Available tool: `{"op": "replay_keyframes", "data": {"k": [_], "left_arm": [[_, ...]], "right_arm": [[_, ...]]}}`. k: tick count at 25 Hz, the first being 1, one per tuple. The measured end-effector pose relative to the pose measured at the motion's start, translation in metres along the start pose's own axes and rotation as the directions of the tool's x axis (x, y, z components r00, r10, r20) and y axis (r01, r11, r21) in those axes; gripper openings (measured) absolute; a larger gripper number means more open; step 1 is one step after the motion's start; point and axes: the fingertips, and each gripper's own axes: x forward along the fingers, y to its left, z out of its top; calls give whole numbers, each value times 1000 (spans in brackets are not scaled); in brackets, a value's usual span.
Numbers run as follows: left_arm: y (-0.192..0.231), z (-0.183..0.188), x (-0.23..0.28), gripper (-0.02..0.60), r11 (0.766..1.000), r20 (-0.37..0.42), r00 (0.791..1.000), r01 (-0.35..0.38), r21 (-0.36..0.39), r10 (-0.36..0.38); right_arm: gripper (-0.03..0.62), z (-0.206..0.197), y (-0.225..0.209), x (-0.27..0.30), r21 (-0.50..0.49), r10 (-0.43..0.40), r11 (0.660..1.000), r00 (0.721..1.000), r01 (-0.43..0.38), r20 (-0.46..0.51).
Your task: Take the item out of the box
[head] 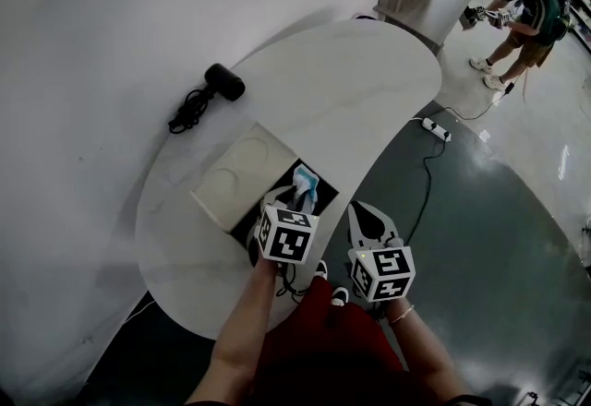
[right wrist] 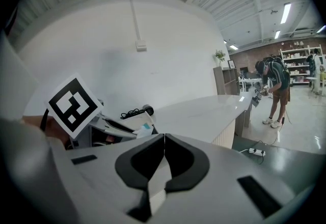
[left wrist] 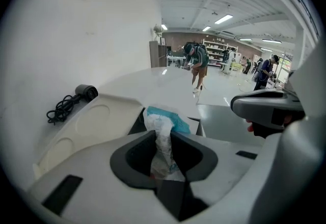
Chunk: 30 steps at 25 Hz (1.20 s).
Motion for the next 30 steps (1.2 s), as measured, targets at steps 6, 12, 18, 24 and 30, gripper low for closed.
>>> {"op": "replay_keyframes", "data": {"k": [6, 12, 18, 24, 30], "left_arm": [[3, 17, -26, 104, 999, 114, 993, -33, -16, 34], [-2, 24, -52, 104, 998, 194, 980, -47, -29, 52], [-13, 34, -85, 104, 998, 293, 954, -56, -26, 61], [-22, 40, -111, 104, 998, 352, 933, -69, -16, 70], [-29, 44, -133, 104, 997, 409, 909, -73, -31, 79]], "right_arm": [[15, 9, 9, -11, -14, 9, 1000, 999, -8, 33], [15, 20, 13, -31, -29, 10, 1000, 997, -8, 82], [15, 24, 22, -49, -48, 19, 999, 994, -14, 111], [15, 31, 26, -66, -62, 25, 998, 990, -17, 138], [15, 37, 24, -80, -60, 14, 998, 987, -4, 161]]}}
